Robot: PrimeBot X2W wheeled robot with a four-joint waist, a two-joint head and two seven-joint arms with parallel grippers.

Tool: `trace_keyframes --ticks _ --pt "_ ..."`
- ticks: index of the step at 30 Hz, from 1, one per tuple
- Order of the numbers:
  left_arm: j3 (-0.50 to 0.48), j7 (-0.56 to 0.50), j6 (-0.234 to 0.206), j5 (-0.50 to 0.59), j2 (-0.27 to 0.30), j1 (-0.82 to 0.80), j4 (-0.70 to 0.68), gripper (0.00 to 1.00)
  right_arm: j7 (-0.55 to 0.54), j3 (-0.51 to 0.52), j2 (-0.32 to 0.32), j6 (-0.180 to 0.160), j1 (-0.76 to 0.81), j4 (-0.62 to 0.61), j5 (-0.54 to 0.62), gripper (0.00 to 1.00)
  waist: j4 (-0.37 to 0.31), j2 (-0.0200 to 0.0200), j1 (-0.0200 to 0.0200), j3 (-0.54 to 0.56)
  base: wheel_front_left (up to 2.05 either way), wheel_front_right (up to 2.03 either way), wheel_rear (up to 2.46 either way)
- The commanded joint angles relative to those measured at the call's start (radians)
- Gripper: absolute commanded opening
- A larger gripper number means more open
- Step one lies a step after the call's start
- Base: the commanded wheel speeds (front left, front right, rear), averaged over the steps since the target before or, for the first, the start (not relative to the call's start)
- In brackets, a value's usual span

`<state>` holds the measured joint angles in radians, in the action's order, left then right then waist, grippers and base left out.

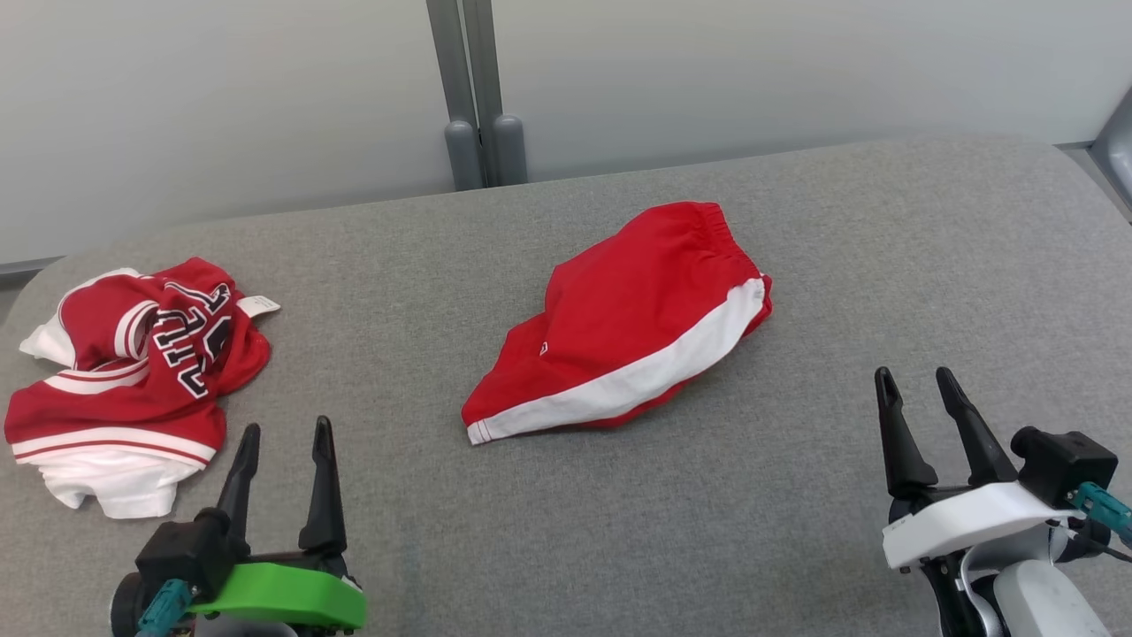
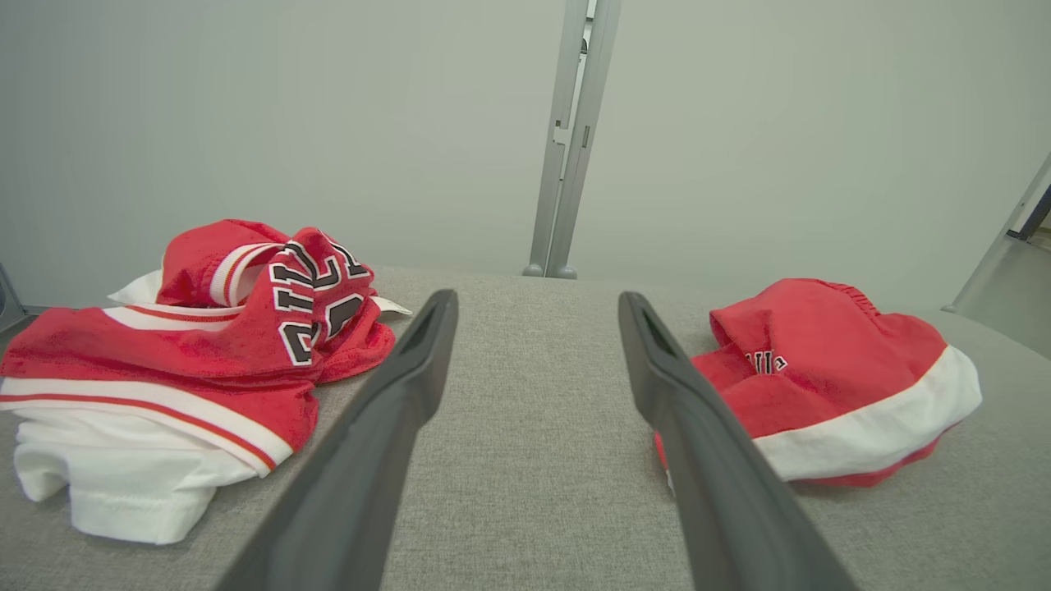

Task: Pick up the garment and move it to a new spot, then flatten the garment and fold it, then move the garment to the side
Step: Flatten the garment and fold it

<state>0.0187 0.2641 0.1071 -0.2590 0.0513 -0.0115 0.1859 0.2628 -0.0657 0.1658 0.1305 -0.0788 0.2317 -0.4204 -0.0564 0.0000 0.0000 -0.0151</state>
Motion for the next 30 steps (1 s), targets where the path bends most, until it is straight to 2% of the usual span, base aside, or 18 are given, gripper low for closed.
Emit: trace_keyframes --ticks 1,10,19,30 --pt "0.008 -0.005 0.006 -0.034 -0.001 -0.013 0.017 1.0 0.002 -0.004 0.005 0.0 -0.021 0.02 -0.012 1.0 -0.002 0.0 0.0 -0.007 0.0 0.0 0.0" --pt "0.121 -0.143 0.018 -0.114 0.0 -0.089 0.055 1.0 -0.126 -0.05 0.039 0.0 -0.208 0.188 -0.104 1.0 0.013 0.0 0.0 -0.06 0.0 0.0 0.0" --pt "0.277 -0.259 0.024 -0.16 0.005 -0.186 0.089 1.0 -0.207 -0.175 0.085 0.0 -0.423 0.355 -0.244 1.0 0.05 0.0 0.0 -0.139 0.0 0.0 0.0" --pt "0.462 -0.351 0.024 -0.272 0.039 -0.334 0.155 1.0 -0.312 -0.315 0.148 0.0 -0.608 0.484 -0.423 1.0 0.091 0.0 0.0 -0.259 0.0 0.0 0.0"
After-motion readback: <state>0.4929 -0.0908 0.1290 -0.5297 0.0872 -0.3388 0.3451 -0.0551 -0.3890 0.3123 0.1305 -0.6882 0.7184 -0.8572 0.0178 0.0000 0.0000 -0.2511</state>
